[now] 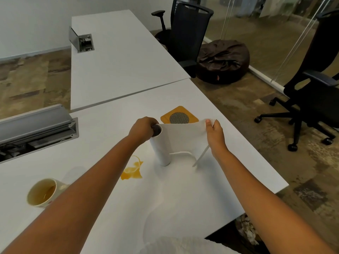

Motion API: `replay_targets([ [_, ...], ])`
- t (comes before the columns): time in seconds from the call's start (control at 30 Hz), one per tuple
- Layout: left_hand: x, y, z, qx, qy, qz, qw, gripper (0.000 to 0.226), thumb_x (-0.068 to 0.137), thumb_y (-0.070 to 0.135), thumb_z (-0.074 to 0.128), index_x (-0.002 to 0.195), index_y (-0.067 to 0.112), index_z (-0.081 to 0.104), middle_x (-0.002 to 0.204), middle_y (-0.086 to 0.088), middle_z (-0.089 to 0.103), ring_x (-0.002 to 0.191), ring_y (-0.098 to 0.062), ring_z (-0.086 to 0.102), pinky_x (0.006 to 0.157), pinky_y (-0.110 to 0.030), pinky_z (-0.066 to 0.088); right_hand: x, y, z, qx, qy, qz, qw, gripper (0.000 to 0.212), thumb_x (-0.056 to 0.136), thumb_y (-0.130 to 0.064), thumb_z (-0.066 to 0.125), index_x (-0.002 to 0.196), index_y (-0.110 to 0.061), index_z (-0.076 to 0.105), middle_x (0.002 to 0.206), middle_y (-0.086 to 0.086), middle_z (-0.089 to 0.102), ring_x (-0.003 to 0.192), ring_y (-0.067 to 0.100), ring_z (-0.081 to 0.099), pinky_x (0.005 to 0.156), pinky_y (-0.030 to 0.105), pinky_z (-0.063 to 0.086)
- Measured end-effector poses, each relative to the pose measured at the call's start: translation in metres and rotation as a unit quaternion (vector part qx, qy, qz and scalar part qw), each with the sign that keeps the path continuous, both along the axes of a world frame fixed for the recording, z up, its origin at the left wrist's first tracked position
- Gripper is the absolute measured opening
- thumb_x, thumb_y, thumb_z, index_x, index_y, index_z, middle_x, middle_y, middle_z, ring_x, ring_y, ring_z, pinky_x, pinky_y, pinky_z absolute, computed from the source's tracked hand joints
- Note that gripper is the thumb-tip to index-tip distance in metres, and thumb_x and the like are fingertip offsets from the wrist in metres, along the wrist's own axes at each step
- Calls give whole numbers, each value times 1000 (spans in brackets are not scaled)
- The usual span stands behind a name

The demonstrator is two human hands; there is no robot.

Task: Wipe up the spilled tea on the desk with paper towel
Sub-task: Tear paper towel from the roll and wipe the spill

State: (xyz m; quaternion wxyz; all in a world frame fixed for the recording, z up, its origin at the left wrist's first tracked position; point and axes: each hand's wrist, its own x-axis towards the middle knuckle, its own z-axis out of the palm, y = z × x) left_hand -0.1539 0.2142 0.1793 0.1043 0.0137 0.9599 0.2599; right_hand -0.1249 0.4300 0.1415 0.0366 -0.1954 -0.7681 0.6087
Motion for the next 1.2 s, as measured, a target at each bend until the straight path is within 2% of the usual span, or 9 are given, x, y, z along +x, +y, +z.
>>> replay_targets([
  [0.17,1,2,-2,-27,21,-19,999,38,87,4,39,115,13,63,118,-12,62,105,-30,57,72,-29,41,3,6,0,70,68,15,995,37,94,-38,46,122,-14,44,124,8,52,108,19,52,83,26,46],
  [0.3,2,5,-4,-42,30,-31,998,38,88,5,39,118,16,62,121,-10,61,107,-30,57,76,-30,43,5,6,6,227,154,47,960,44,85,-47,57,119,-20,51,125,3,53,109,14,50,95,47,48],
  [0.43,4,10,-5,-55,31,-53,997,34,89,11,42,116,19,62,118,-9,63,104,-30,58,79,-32,46,1,-7,23,356,199,139,902,49,83,-46,60,125,-22,52,132,2,53,123,20,47,113,54,21],
  [0.6,11,25,-2,-90,35,-95,991,34,90,15,47,122,20,59,122,-9,61,108,-30,58,86,-34,47,-3,-34,21,454,105,263,845,43,89,-40,55,130,-29,49,137,-3,50,130,16,41,114,54,-2],
  [0.73,12,26,-4,-144,62,-114,981,34,92,18,48,125,20,57,124,-9,61,111,-29,57,90,-36,47,0,-41,17,426,93,233,869,29,93,-35,50,115,-22,64,118,3,65,114,20,55,115,47,-2],
  [0.9,11,27,4,-241,79,-178,951,26,90,22,52,114,19,61,99,-4,64,98,-27,61,72,-29,42,4,-46,13,367,89,216,901,30,90,-38,54,109,-20,68,108,5,70,104,22,60,116,43,2],
  [0.97,9,29,8,-286,77,-201,934,25,89,21,53,113,17,62,89,-2,57,97,-26,61,69,-28,37,6,-49,14,353,99,223,903,28,90,-38,54,105,-20,70,104,3,72,103,21,60,117,45,10],
  [1.07,7,32,11,-331,64,-210,918,28,90,18,51,116,15,61,99,-5,63,100,-27,62,70,-27,36,6,-51,13,331,91,222,913,25,90,-35,56,103,-20,71,103,2,72,102,20,58,113,46,23],
  [1.2,6,34,11,-348,66,-214,910,25,90,15,48,111,14,62,71,1,45,98,-26,61,68,-28,35,1,-53,11,229,52,209,949,20,87,-29,62,98,-17,73,99,4,73,90,17,62,96,40,45],
])
